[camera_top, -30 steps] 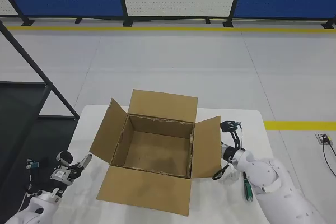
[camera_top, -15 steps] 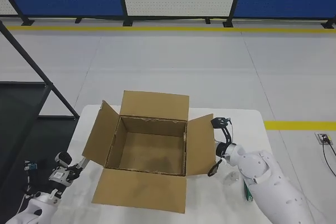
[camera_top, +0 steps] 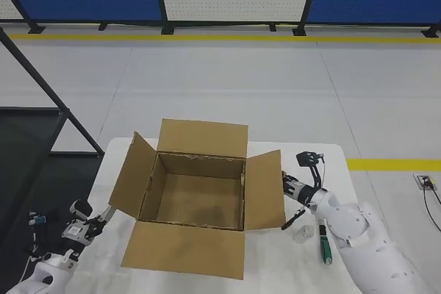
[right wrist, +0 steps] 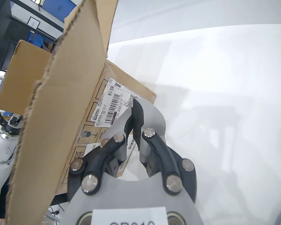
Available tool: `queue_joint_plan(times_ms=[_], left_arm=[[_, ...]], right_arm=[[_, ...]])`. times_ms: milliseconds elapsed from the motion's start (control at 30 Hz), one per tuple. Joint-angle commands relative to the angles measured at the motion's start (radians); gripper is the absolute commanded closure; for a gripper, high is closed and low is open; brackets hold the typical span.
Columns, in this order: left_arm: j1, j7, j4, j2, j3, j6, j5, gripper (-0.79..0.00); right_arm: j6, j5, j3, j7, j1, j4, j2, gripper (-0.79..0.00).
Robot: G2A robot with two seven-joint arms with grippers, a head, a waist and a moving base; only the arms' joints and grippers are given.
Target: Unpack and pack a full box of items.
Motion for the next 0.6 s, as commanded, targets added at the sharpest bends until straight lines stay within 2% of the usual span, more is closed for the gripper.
queue_joint_plan(times_ms=[0, 200, 267, 300, 333, 467, 567], left_arm=[[-0.002, 0.001, -0.004, 0.0, -0.001, 0.0, -0.003, -0.785], [-0.011, -0.006, -0.011, 0.001, -0.01, 0.002, -0.024, -0.785], [-0.015, -0.01, -0.014, 0.002, -0.013, 0.002, -0.031, -0.785], [-0.017, -0.012, -0.015, 0.002, -0.014, 0.004, -0.035, -0.785], [-0.019, -0.013, -0.017, 0.002, -0.016, 0.004, -0.039, -0.785], [-0.023, -0.022, -0.021, 0.003, -0.025, 0.004, -0.069, -0.785], [-0.024, -0.03, -0.023, 0.003, -0.038, 0.0, -0.119, -0.785]], right_arm=[[0.029, -0.025, 0.044, -0.011, -0.044, -0.06, 0.009, -0.323], [0.073, -0.06, 0.21, -0.017, -0.223, -0.275, 0.04, -0.379], [0.099, -0.089, 0.258, -0.012, -0.277, -0.33, 0.047, -0.585], [0.114, -0.108, 0.276, -0.007, -0.303, -0.354, 0.05, -0.748], [0.132, -0.125, 0.294, -0.007, -0.327, -0.376, 0.053, -0.785], [0.161, -0.141, 0.348, -0.023, -0.416, -0.448, 0.058, -0.785], [0.161, -0.141, 0.348, -0.023, -0.416, -0.448, 0.058, -0.785]])
